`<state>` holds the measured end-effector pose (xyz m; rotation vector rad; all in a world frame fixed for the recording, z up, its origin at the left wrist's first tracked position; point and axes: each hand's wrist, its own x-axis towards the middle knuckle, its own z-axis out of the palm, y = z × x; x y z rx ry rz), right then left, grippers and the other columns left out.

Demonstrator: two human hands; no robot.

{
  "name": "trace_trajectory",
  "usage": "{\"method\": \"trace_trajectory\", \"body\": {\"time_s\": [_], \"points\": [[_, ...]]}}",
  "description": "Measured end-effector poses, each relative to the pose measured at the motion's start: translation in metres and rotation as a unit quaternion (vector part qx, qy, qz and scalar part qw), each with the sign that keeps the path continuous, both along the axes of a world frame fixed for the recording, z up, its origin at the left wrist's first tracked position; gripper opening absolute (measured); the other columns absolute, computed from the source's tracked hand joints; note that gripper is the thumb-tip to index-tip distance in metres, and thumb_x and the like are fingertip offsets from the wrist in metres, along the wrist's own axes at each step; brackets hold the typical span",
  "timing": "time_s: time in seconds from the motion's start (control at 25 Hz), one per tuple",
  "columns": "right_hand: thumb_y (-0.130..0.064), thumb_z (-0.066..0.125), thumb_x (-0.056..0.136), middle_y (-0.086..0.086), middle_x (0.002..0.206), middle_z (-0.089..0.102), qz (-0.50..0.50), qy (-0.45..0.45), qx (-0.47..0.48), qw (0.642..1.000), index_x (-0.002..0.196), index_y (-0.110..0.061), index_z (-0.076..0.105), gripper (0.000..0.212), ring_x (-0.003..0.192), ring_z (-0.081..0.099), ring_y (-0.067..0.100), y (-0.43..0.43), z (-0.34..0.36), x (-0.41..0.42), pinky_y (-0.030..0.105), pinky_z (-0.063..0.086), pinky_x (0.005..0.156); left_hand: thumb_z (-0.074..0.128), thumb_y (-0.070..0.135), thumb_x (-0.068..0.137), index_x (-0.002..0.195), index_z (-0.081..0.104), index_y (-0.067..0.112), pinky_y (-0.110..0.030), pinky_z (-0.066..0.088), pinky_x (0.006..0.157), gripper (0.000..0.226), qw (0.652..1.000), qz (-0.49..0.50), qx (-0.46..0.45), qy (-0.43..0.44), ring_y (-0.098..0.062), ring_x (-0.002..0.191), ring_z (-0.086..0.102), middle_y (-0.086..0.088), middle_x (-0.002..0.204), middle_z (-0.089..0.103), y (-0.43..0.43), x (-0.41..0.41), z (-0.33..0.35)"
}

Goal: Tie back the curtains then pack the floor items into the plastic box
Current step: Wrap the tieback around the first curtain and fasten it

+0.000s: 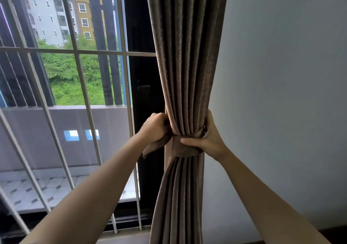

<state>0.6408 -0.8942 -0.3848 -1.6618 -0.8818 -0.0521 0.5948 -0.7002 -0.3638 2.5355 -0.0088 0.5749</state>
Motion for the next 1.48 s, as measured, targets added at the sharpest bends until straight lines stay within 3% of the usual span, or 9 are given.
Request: {"method": "trace_trajectory", "body": {"time_s": [0.16,0.32,0.44,0.68,0.88,1.12,1.24,1.32,1.48], "points": [[-0.015,0.087,0.058,-0.014,0.121,0.052,0.014,0.029,-0.053,0.998,0.14,-0.018,0.031,0.099,0.101,0.055,-0.013,-0.007,0.006,0.005,0.013,0.05,0.086,0.055,0.004,0.088,0.093,0.062,0.003,-0.038,0.05,0.079,0.009,0.999,0.009,-0.042,-0.015,-0.036,0.093,0.062,-0.015,0.091,0.066,-0.008,0.007,-0.002],[-0.025,0.089,0.057,-0.004,0.121,0.061,0.004,0.044,-0.03,0.999,0.13,-0.018,0.045,0.086,0.106,0.061,0.002,-0.01,0.003,0.009,0.023,0.053,0.089,0.059,0.005,0.087,0.108,0.062,0.002,-0.016,0.046,0.072,0.021,0.998,-0.025,-0.04,-0.039,-0.019,0.086,0.062,-0.009,0.096,0.067,-0.004,0.003,0.001],[-0.04,0.085,0.055,-0.003,0.123,0.062,0.024,0.064,-0.08,0.994,0.13,-0.023,0.046,0.086,0.109,0.062,0.013,-0.014,-0.024,0.004,0.039,0.052,0.095,0.065,0.015,0.085,0.112,0.063,0.011,-0.023,0.049,0.083,0.027,0.999,-0.047,-0.024,0.0,-0.015,0.088,0.065,-0.004,0.099,0.071,0.014,-0.004,-0.019],[-0.038,0.083,0.065,-0.012,0.128,0.055,0.007,0.046,-0.081,0.996,0.136,-0.024,0.041,0.084,0.115,0.054,0.002,-0.021,-0.011,0.002,0.022,0.048,0.095,0.063,0.019,0.088,0.113,0.066,0.014,-0.011,0.043,0.076,0.026,0.998,-0.026,-0.037,-0.03,-0.009,0.09,0.062,0.003,0.099,0.069,0.018,-0.006,-0.024],[-0.037,0.08,0.07,-0.008,0.122,0.063,0.006,0.088,-0.101,0.991,0.132,-0.027,0.047,0.071,0.108,0.062,0.006,-0.015,-0.041,-0.016,0.034,0.05,0.098,0.056,0.018,0.091,0.114,0.064,0.015,-0.02,0.045,0.079,0.024,0.999,-0.034,0.006,0.019,-0.015,0.091,0.063,-0.001,0.103,0.07,0.016,-0.009,-0.042],[-0.05,0.072,0.069,-0.014,0.141,0.041,-0.014,0.04,-0.104,0.994,0.143,-0.024,0.034,0.087,0.126,0.04,0.0,-0.038,-0.031,-0.017,0.015,0.037,0.099,0.061,0.028,0.088,0.083,0.06,0.02,-0.022,0.038,0.055,0.01,0.992,0.047,0.094,0.066,-0.02,0.065,0.058,0.004,0.068,0.058,0.054,-0.042,-0.057],[-0.04,0.06,0.088,-0.009,0.137,0.052,0.023,0.062,-0.071,0.995,0.135,-0.028,0.048,0.05,0.125,0.048,0.005,-0.045,-0.027,-0.012,0.033,0.038,0.11,0.064,0.028,0.087,0.085,0.068,0.014,-0.014,0.036,0.052,0.014,0.991,0.061,0.111,0.048,-0.006,0.055,0.055,0.013,0.06,0.056,0.068,-0.072,-0.045],[-0.031,0.051,0.094,-0.005,0.136,0.054,0.042,0.091,-0.065,0.993,0.125,-0.034,0.055,0.031,0.127,0.048,0.012,-0.042,-0.023,-0.012,0.041,0.034,0.112,0.064,0.03,0.086,0.079,0.065,0.021,-0.01,0.036,0.051,0.01,0.99,0.017,0.123,0.062,-0.004,0.049,0.055,0.02,0.055,0.053,0.052,-0.095,-0.032],[-0.031,0.04,0.082,-0.013,0.122,0.057,0.081,0.126,-0.043,0.988,0.108,-0.042,0.056,0.032,0.123,0.05,0.01,-0.034,-0.019,-0.02,0.025,0.037,0.104,0.057,0.03,0.091,0.069,0.052,0.03,-0.008,0.041,0.054,0.023,0.981,-0.13,0.119,0.087,0.005,0.055,0.058,0.022,0.052,0.055,-0.018,-0.126,-0.024]]}}
